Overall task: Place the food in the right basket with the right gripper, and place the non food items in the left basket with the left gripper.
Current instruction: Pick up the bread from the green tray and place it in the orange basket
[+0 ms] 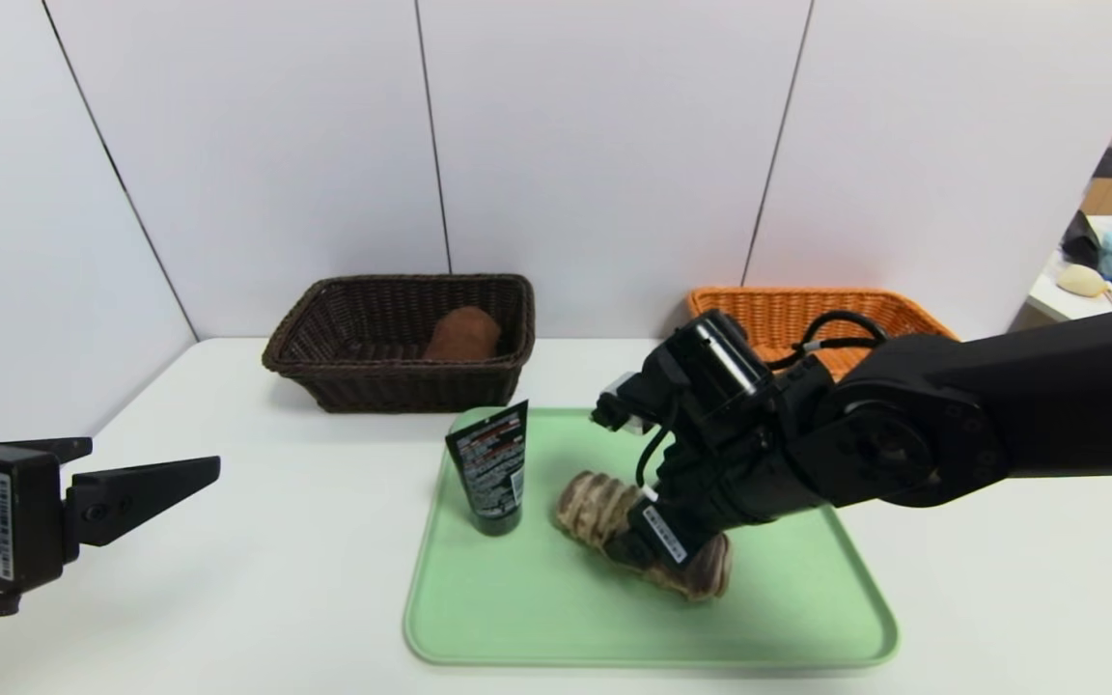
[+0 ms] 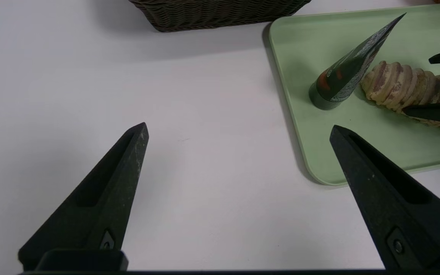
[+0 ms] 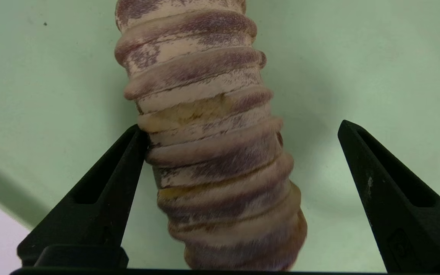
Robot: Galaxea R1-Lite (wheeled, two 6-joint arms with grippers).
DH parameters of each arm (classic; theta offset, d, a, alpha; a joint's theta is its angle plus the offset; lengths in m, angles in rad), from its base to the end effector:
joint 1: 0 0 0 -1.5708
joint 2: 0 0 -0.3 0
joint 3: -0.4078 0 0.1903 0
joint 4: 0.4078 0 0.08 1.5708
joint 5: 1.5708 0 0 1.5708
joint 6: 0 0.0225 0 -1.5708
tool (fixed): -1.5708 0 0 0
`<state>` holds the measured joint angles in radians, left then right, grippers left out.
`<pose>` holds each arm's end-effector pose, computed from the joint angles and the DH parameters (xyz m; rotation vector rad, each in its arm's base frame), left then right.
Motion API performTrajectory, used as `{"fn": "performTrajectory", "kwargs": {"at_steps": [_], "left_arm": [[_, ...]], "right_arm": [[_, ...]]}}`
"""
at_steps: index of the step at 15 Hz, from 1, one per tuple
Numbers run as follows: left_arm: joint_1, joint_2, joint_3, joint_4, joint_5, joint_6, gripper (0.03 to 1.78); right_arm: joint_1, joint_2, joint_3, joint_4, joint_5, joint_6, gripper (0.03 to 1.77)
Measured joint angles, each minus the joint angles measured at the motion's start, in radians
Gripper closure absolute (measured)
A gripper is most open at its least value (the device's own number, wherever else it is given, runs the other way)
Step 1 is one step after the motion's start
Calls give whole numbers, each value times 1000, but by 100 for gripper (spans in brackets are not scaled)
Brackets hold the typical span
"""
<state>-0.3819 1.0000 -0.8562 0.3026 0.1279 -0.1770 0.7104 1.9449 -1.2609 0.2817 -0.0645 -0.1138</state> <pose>0.1068 -0.0398 0.2579 -0.0604 0.4533 -0.2104 0.2670 0.2278 0.1431 -0.4732 0.8771 0.6476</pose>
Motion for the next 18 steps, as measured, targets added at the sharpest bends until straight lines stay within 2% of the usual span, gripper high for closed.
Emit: {"fn": "performTrajectory", "kwargs": {"at_steps": [4, 13, 14, 16, 18], "left_arm": [[4, -13, 5, 1, 0, 0, 12], [3, -1, 1, -2, -5, 1, 12], [3, -1, 1, -1, -5, 1, 12], [3, -1, 3, -1, -5, 1, 12], [3, -2, 3, -1, -5, 1, 12]], "right_arm": [[5, 47, -14, -13, 0, 1, 11], [20, 33, -13, 0, -5, -2, 11], [21, 32, -12, 0, -5, -1, 19], [22, 30, -12, 3, -4, 3, 53], [23, 27, -10, 1, -5, 5, 80]]}}
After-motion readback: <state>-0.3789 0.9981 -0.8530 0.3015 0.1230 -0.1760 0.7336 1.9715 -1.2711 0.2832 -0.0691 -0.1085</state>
